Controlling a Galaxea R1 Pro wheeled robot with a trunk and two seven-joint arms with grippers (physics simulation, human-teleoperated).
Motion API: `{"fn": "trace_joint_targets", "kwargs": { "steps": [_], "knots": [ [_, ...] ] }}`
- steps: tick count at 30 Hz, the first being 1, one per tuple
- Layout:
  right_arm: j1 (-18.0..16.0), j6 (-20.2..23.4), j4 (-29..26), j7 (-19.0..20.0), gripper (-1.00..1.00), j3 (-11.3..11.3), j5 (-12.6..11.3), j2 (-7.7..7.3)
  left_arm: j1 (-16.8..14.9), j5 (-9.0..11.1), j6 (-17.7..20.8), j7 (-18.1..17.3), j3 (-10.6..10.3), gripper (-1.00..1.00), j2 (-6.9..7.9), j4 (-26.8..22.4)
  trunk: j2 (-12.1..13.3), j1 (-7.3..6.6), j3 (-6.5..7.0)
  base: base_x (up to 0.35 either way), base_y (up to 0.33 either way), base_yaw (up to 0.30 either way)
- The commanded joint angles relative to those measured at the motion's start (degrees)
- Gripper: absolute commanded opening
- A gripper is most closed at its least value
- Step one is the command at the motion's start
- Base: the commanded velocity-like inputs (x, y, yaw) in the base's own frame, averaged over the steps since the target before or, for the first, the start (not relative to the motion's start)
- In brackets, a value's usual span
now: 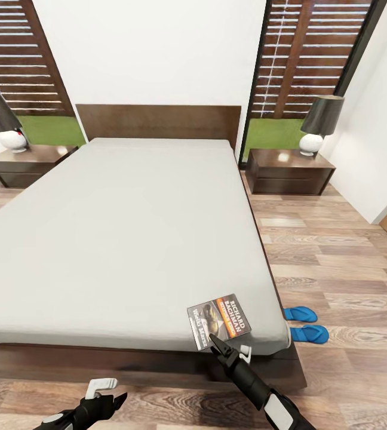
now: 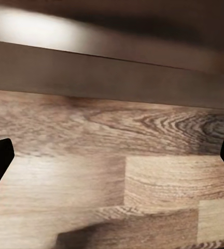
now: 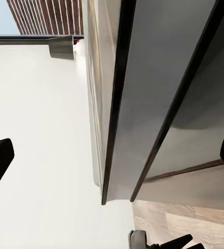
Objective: In the bedroom, move the book from the bed onto either nightstand, and place the two sandals side by side next to the bed.
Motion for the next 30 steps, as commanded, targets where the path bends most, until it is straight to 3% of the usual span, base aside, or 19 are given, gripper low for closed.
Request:
{"fn": "trace_joint_targets", "kwargs": {
  "steps": [1, 21, 22, 30],
  "knots": [
    [0.0, 0.6, 0.0, 0.1, 1.0, -0.1, -0.4, 0.02, 0.0, 0.4, 0.0, -0.3, 0.1, 1.0, 0.01, 0.1, 0.0, -0.01, -0.04, 0.0, 0.0, 0.0],
    [0.0, 0.6, 0.0, 0.2, 1.0, -0.1, -0.4, 0.02, 0.0, 0.4, 0.0, -0.3, 0.1, 1.0, 0.01, 0.1, 0.0, -0.01, -0.04, 0.034, 0.024, 0.0],
    [0.0, 0.6, 0.0, 0.3, -1.0, -0.1, -0.4, 0.02, 0.0, 0.4, 0.0, -0.3, 0.1, 1.0, 0.01, 0.1, 0.0, -0.01, -0.04, 0.0, 0.0, 0.0],
    [0.0, 0.6, 0.0, 0.3, -1.0, 0.0, -0.4, 0.02, 0.0, 0.4, 0.0, -0.3, 0.1, 1.0, 0.01, 0.1, 0.0, -0.01, -0.04, 0.0, 0.0, 0.0]
  ]
}}
